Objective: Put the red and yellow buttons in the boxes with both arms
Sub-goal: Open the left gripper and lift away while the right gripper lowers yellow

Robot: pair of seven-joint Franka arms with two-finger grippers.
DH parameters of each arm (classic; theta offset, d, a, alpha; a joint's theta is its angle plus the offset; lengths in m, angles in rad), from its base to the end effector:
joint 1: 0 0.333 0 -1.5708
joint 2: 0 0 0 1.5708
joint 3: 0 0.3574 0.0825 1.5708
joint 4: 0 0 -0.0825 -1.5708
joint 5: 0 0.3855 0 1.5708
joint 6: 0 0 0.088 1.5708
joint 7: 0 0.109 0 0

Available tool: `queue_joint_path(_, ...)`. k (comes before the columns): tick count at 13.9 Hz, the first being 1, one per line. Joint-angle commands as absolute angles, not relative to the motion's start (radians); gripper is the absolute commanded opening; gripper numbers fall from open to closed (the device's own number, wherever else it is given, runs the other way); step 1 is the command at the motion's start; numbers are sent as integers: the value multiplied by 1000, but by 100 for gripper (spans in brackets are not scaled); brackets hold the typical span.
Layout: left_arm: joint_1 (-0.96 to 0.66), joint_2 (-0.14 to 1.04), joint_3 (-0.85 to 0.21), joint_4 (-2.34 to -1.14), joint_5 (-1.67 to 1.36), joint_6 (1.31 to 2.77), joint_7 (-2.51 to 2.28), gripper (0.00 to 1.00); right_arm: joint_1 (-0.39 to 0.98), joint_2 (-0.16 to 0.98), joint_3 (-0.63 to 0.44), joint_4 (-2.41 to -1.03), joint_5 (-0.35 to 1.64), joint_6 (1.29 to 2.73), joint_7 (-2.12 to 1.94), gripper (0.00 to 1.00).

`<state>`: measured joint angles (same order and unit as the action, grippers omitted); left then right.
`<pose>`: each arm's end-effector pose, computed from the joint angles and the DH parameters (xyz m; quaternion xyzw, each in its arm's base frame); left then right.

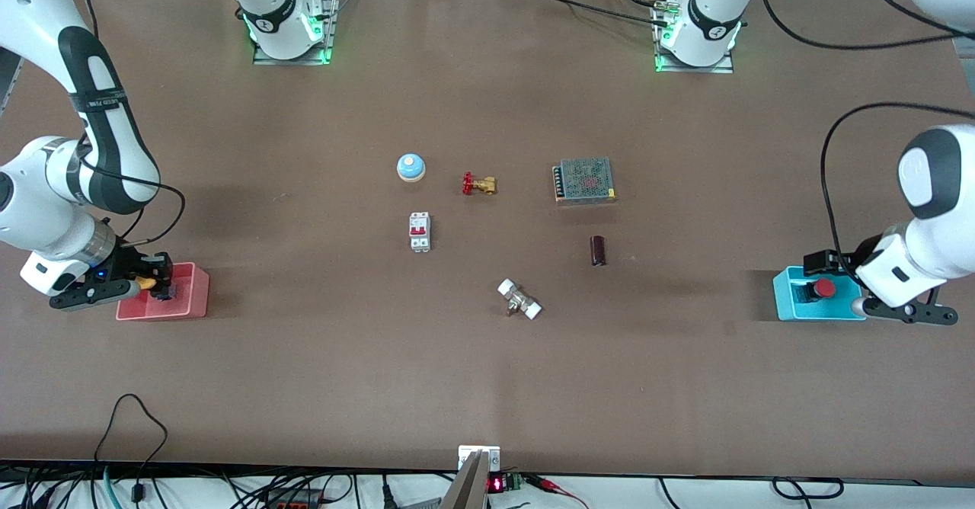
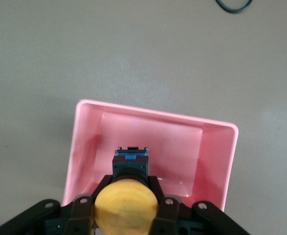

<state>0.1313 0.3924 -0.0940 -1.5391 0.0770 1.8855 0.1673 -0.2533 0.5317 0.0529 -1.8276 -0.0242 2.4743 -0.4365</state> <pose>0.6843 0.0409 0.4609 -0.9968 0.0745 0.0238 0.0160 0.6681 -0.1395 0.2862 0.9908 0.1222 0.0566 0.0132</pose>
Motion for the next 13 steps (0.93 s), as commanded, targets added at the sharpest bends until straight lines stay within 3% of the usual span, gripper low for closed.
queue_joint_path(1,98,313,-109,-1488,74,1737,155,100,-265,558,54,-1807,-11,2494,-439,28)
queue_joint_path(5,95,310,-168,-1342,71,1441,105,100,-275,577,52,-1807,-5,2506,-439,29)
queue_joint_path(7,95,296,-210,-1345,77,1422,48,100,-276,584,52,-1809,-5,2511,-439,30)
queue_joint_path(8,97,252,-212,-1408,62,1499,57,100,-276,589,52,-1809,-5,2511,-439,31)
queue_joint_path(10,121,18,-206,-1767,57,1850,80,100,-278,591,54,-1810,-3,2510,-439,31)
queue_joint_path(11,126,-48,-204,-1854,57,1917,122,100,-279,591,54,-1810,-2,2511,-439,31)
queue_joint_path(13,107,-58,-172,-1853,55,1878,146,100,-279,591,52,-1812,11,2510,-439,31)
